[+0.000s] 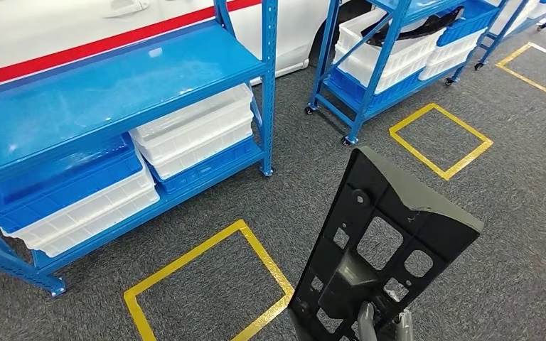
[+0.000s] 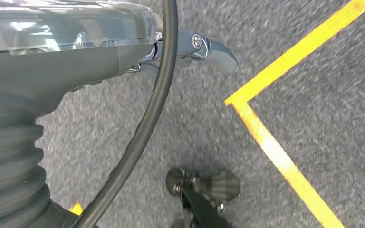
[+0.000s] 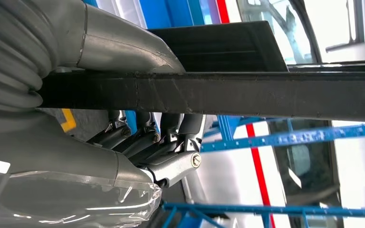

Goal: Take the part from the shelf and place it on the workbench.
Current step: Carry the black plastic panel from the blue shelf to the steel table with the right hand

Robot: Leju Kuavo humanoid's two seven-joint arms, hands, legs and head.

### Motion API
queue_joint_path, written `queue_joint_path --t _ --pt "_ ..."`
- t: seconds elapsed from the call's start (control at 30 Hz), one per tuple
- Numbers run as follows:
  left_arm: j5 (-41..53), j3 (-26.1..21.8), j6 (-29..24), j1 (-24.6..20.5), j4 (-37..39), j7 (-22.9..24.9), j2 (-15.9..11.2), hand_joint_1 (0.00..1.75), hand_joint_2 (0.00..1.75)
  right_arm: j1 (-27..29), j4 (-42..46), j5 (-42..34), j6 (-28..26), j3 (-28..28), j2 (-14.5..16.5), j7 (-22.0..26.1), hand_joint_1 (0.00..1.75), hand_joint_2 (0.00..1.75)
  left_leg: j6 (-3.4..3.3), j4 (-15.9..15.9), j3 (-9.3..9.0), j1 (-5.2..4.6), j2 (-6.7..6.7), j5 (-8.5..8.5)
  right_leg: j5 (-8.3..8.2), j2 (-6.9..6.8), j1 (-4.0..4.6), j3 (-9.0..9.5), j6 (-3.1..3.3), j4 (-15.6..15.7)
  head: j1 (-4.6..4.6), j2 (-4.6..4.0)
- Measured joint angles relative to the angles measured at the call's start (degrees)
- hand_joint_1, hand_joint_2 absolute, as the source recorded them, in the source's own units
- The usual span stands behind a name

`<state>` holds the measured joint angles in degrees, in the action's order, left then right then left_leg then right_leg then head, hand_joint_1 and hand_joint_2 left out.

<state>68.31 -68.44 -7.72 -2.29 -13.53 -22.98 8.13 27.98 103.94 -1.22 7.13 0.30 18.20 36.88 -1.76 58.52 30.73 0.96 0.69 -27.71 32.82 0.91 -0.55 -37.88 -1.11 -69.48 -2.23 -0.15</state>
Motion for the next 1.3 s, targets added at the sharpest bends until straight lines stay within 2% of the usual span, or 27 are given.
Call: queue_joint_path --t 0.03,0.07,0.1,0.13,0.2,0.27,0.33,0.4,0.43,0.5,0.57,0.6,0.63,0.67,0.7,0.73,0.8,0.83,0.9,0.97,1.03,1.1,1.13,1.17,1.2,1.27,1.3 --pt "0.0 0.0 0.1 0.0 0.0 -0.1 -0.2 0.00 1.75 -0.1 0.0 -0.1 0.1 -0.3 0.2 0.0 1.75 1.75 -0.02 0.0 0.09 -0.04 0.45 0.01 1.30 -0.24 -0.14 -1.67 -0.18 -3.3 0.01 0.00" --pt "0.0 0.0 0.1 -0.1 -0.1 -0.2 -0.3 0.00 1.75 -0.2 0.0 -0.2 0.1 -0.6 0.3 0.0 1.75 1.75 0.00 0.0 0.15 -0.06 0.86 0.00 1.72 -0.39 -0.23 -2.68 -0.29 -5.3 0.00 0.00" --pt "0.0 0.0 0.2 -0.2 -0.1 -0.3 -0.5 0.00 1.75 -0.3 0.0 -0.3 0.1 -0.8 0.4 0.0 1.75 1.75 0.03 0.0 0.16 -0.07 1.27 -0.03 1.19 -0.54 -0.29 -2.81 -0.33 -5.5 0.00 0.00" --pt "0.0 0.0 0.2 -0.3 -0.1 -0.3 -0.6 0.00 1.75 -0.3 -0.1 -0.3 0.1 -0.9 0.4 0.0 1.75 1.75 0.08 0.0 0.12 -0.07 1.61 -0.06 -0.12 -0.70 -0.32 -2.01 -0.29 -4.0 0.00 0.00" --pt "0.1 0.0 0.3 -0.6 -0.1 -0.4 -0.8 0.00 1.75 -0.6 -0.1 -0.3 0.1 -1.2 0.6 0.0 1.75 1.75 0.33 0.0 -0.12 -0.07 2.16 -0.20 -3.83 -1.79 -0.16 2.13 0.15 3.9 0.00 0.00" --pt "0.2 -0.1 0.3 -0.8 -0.1 -0.3 -0.9 0.00 1.75 -0.9 -0.1 -0.1 0.2 -1.5 0.9 0.0 1.75 1.75 0.88 0.0 -0.31 -0.22 2.58 -0.34 -5.64 -3.00 0.35 5.08 0.83 9.8 -0.01 0.00" --pt "0.4 -0.1 0.3 -0.9 -0.1 -0.2 -1.0 0.00 1.75 -1.1 -0.1 0.1 0.3 -2.0 1.0 -0.1 1.75 1.75 1.59 -0.1 -0.45 -0.33 3.00 -0.37 -5.62 -2.91 0.78 5.24 1.40 10.7 -0.01 0.00" --pt "0.6 -0.1 0.3 -1.1 -0.1 -0.2 -1.2 0.00 1.75 -1.1 -0.1 0.4 0.4 -2.6 1.2 0.0 1.75 1.75 2.28 -0.2 -0.68 -0.26 3.14 -0.51 -5.93 -2.21 0.58 5.39 2.07 11.2 -0.01 0.00" --pt "0.8 -0.1 0.3 -1.2 -0.1 -0.2 -1.3 0.00 1.75 -1.2 -0.1 0.5 0.6 -2.8 1.2 0.0 1.75 1.75 2.54 0.0 -0.65 -0.23 2.76 -0.82 -6.13 -1.93 0.42 5.56 2.41 11.6 -0.01 0.00" --pt "1.0 -0.1 0.3 -1.3 -0.1 -0.3 -1.4 0.00 1.75 -1.5 -0.2 0.9 0.8 -3.0 1.4 0.1 1.75 1.75 2.76 3.2 0.68 -0.17 1.27 -2.98 -6.42 -1.50 0.22 5.71 2.94 12.0 -0.01 0.00" --pt "1.2 -0.1 0.3 -1.2 -0.1 -0.3 -1.6 0.00 1.75 -1.9 -0.3 1.2 1.1 -3.3 1.6 0.2 1.75 1.75 2.81 10.3 4.01 -0.18 0.13 -6.60 -6.46 -0.83 0.37 5.64 3.28 12.0 -0.02 0.00" --pt "1.3 -0.1 0.3 -1.1 -0.1 -0.3 -1.7 0.00 1.75 -2.0 -0.4 1.4 1.1 -3.5 1.6 0.3 1.75 1.75 2.84 13.8 5.74 -0.19 -0.12 -7.80 -6.45 -0.37 0.49 5.64 3.36 11.9 -0.01 0.00" --pt "1.3 -0.1 0.3 -1.1 -0.1 -0.4 -1.8 0.00 1.75 -2.1 -0.5 1.5 1.2 -3.7 1.6 0.3 1.75 1.75 2.84 15.8 6.78 -0.20 -0.23 -7.94 -6.43 0.08 0.59 5.66 3.39 11.9 -0.02 0.00" --pt "1.4 -0.1 0.3 -1.1 -0.1 -0.4 -1.9 0.00 1.75 -2.1 -0.6 1.7 1.2 -3.8 1.6 0.3 1.75 1.75 2.79 15.5 6.80 -0.21 -0.28 -6.86 -6.39 0.56 0.66 5.70 3.40 11.8 -0.01 0.00" --pt "1.4 -0.1 0.3 -1.1 -0.1 -0.4 -2.0 0.00 1.75 -2.2 -0.7 1.8 1.2 -3.9 1.7 0.3 1.75 1.75 2.70 12.9 5.75 -0.20 -0.41 -4.86 -6.32 1.05 0.69 5.75 3.36 11.6 -0.01 0.00" --pt "1.4 -0.1 0.3 -1.1 -0.1 -0.5 -2.1 0.00 1.75 -2.3 -0.8 2.0 1.2 -4.0 1.7 0.3 1.75 1.75 2.54 8.8 4.04 -0.18 -0.90 -2.63 -6.20 1.51 0.67 5.75 3.26 11.3 -0.01 0.00" --pt "1.5 -0.1 0.3 -1.3 -0.1 -0.5 -2.2 0.00 1.75 -2.5 -1.0 2.2 1.2 -4.2 1.7 0.3 1.75 1.75 2.26 2.3 1.26 -0.25 -2.12 -0.22 -5.93 2.34 0.78 5.50 2.87 10.7 -0.01 0.00" --pt "1.5 -0.1 0.3 -1.3 -0.1 -0.5 -2.3 0.00 1.75 -2.6 -1.0 2.3 1.2 -4.2 1.7 0.4 1.75 1.75 2.07 0.8 0.71 -0.30 -2.50 -0.01 -5.88 2.67 0.78 5.30 2.60 10.6 0.00 0.00" --pt "1.5 -0.1 0.4 -1.3 -0.1 -0.5 -2.3 0.00 1.75 -2.6 -1.1 2.4 1.2 -4.3 1.8 0.4 1.75 1.75 1.54 0.4 0.63 -0.45 -2.16 0.02 -6.00 3.24 0.69 4.99 1.94 10.5 0.00 0.00" --pt "1.6 -0.1 0.4 -1.5 -0.1 -0.5 -2.3 0.00 1.75 -2.6 -1.1 2.5 1.2 -4.4 1.8 0.4 1.75 1.75 0.76 0.0 0.44 -0.34 -1.48 0.47 -5.53 2.73 0.57 4.66 1.36 9.8 0.00 0.00" --pt "1.6 -0.1 0.4 -1.6 -0.1 -0.5 -2.3 0.00 1.75 -2.8 -1.2 2.6 1.2 -4.5 1.8 0.5 1.75 1.75 0.18 -0.4 0.38 -0.16 -0.73 0.81 -2.84 1.02 0.48 2.62 0.85 5.5 0.00 0.00" --pt "1.7 -0.1 0.4 -1.5 -0.1 -0.5 -2.3 0.00 1.75 -2.9 -1.2 2.7 1.2 -4.5 1.8 0.5 1.75 1.75 0.03 -0.5 0.51 -0.25 0.08 0.82 0.66 -0.19 0.25 -1.13 0.39 -1.9 0.00 0.00" --pt "1.7 -0.1 0.4 -1.5 -0.1 -0.5 -2.3 0.00 1.75 -2.9 -1.3 2.7 1.2 -4.5 1.8 0.6 1.75 1.75 0.03 -0.4 0.54 -0.29 0.54 0.79 1.30 -0.39 0.10 -2.48 0.24 -4.5 0.00 0.00" --pt "1.7 -0.1 0.4 -1.5 -0.1 -0.6 -2.4 0.00 1.75 -2.9 -1.3 2.7 1.2 -4.5 1.8 0.6 1.75 1.75 0.05 -0.4 0.53 -0.31 0.99 0.74 0.87 -0.53 -0.02 -2.90 0.16 -5.1 0.00 0.00" --pt "1.7 -0.1 0.4 -1.5 -0.1 -0.6 -2.4 0.00 1.75 -2.9 -1.4 2.7 1.2 -4.5 1.8 0.6 1.75 1.75 0.10 -0.4 0.46 -0.32 1.41 0.68 -0.58 -0.74 -0.10 -2.14 0.18 -3.5 0.00 0.00" --pt "1.7 -0.1 0.4 -1.5 -0.1 -0.6 -2.4 0.00 1.75 -3.0 -1.5 2.6 1.2 -4.5 1.8 0.6 1.75 1.75 0.34 -0.4 0.14 -0.37 2.11 0.48 -4.31 -2.23 0.04 1.92 0.64 4.5 0.00 0.00" --pt "1.7 -0.1 0.4 -1.6 -0.1 -0.7 -2.4 0.00 1.75 -3.1 -1.5 2.6 1.2 -4.5 1.8 0.7 1.75 1.75 0.57 -0.4 -0.01 -0.47 2.44 0.34 -5.43 -3.06 0.29 3.66 0.98 7.9 0.00 0.00"
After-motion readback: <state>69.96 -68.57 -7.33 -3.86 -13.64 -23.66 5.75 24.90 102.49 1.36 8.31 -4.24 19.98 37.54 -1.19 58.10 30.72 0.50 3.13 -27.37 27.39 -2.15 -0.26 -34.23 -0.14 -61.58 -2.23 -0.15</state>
